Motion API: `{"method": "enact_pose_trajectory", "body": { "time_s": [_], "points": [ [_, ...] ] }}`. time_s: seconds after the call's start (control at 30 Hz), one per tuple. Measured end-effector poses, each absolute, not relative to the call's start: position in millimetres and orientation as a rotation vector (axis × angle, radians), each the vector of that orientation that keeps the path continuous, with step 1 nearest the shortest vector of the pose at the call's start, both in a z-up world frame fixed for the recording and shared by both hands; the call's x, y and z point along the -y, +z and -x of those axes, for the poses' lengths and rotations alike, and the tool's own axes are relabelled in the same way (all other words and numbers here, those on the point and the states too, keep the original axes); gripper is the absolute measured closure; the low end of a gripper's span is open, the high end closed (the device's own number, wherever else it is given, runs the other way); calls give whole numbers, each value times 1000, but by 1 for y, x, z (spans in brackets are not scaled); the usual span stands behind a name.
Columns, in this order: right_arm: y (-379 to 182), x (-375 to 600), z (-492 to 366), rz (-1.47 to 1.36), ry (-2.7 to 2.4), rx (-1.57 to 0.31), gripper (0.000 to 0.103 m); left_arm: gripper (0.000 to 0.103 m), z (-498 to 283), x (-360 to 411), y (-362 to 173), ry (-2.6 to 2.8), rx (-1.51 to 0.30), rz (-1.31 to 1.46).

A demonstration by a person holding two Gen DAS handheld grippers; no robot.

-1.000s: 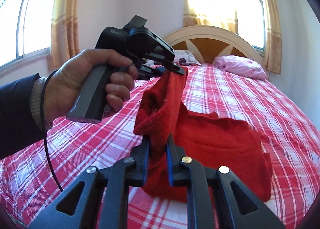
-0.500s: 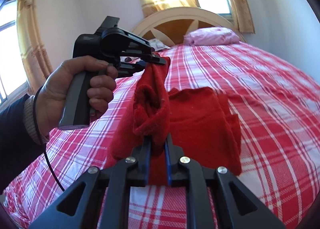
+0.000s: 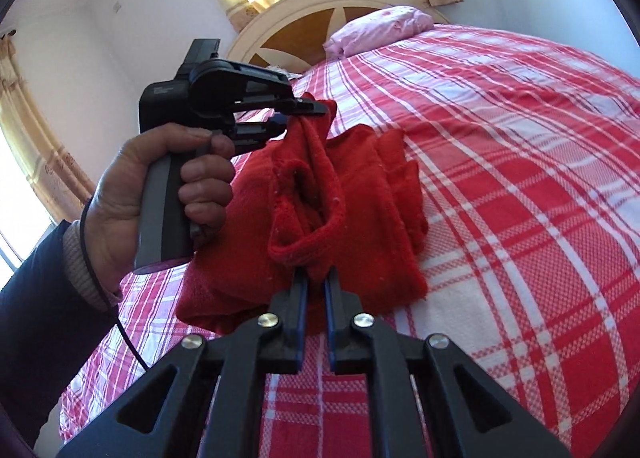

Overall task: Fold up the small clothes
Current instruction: 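Lift the folded sweater with both grippers and fold it over onto itself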

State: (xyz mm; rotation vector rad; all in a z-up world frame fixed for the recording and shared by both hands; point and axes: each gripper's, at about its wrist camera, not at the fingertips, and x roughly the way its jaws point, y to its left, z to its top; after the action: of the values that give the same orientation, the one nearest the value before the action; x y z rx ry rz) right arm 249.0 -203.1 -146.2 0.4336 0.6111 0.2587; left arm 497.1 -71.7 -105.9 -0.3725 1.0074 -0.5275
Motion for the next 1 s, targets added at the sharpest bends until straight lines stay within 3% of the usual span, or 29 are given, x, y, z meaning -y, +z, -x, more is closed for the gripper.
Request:
{"method": "enact_pose_trajectory", "body": {
  "time_s": [0.33,0.4,0.6,0.8,0.9,1.0],
  "points": [
    [-168,226,-245,-578,241,-664,93,91,-495,108,-111,-491,-1024,207],
    [-171,230,-246,-613,244,-671,93,87,-491,113,-102,-476,-1025,164],
    [-175,240,-242,-674,229,-660,91,86,-452,107,-57,-513,-864,78],
    [-171,248,-228,-704,200,-607,86,86,-401,61,-62,-449,-786,46],
    [-165,256,-213,-718,131,-562,60,86,-377,36,-77,-411,-777,39],
    [-150,259,-194,-679,49,-471,56,86,-360,25,-89,-411,-758,47]
  ]
}}
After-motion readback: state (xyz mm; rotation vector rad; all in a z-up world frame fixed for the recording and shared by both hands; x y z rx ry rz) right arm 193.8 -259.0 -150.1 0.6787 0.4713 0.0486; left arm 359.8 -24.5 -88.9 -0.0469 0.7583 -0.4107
